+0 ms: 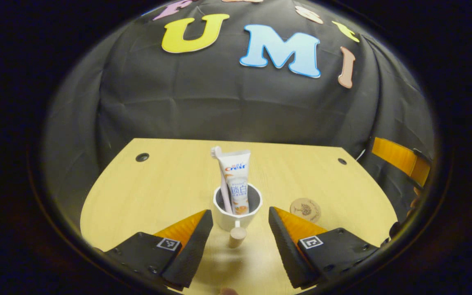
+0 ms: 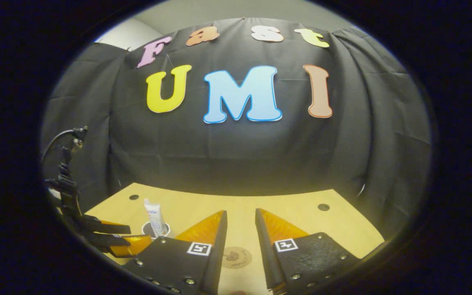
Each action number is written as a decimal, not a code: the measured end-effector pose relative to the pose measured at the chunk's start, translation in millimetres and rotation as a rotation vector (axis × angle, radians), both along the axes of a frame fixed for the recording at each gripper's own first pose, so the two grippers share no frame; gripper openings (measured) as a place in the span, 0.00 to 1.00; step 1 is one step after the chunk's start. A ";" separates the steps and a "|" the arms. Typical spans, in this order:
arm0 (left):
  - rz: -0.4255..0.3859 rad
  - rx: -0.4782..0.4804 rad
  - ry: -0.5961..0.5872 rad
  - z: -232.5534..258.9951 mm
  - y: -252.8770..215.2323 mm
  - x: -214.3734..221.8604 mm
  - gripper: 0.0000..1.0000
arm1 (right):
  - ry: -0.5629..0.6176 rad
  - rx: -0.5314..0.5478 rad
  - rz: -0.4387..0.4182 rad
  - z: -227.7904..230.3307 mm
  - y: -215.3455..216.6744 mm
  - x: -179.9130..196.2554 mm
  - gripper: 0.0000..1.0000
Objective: Put the toothbrush and toothpaste on the desktop into the cup, then pick up the cup and place it on the coaster on the desktop.
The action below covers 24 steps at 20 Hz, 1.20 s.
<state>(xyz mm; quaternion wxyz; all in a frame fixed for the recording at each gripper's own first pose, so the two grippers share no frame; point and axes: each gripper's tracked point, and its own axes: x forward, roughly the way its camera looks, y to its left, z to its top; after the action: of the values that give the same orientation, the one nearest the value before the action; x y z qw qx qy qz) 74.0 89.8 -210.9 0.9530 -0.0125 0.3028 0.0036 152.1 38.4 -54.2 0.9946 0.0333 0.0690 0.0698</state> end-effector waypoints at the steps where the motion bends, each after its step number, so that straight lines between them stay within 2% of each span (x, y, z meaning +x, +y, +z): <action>1: 0.000 0.004 0.033 -6.4 -1.0 0.1 0.89 | 0.001 -0.009 0.006 -0.3 -2.0 -0.5 0.41; 7: 0.041 -0.032 0.219 -41.0 -2.0 0.4 0.90 | 0.080 0.026 0.028 -25.2 -4.1 -0.7 0.41; 13: 0.037 0.010 0.374 -69.7 6.0 9.5 0.90 | 0.166 0.058 0.025 -43.6 -17.3 -0.3 0.41; 19: 0.041 0.053 0.443 -87.7 14.1 20.8 0.90 | 0.226 0.059 0.021 -62.3 -25.0 3.1 0.41; 24: 0.045 0.047 0.481 -102.1 17.1 23.5 0.90 | 0.263 0.080 0.007 -72.1 -27.9 8.8 0.41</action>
<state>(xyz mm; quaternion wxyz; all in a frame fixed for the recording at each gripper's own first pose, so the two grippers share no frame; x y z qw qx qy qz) 97.5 106.9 -313.1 0.8533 0.0041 0.5203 0.0345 160.9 10.6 -126.2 0.9746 0.0816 0.1960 0.0711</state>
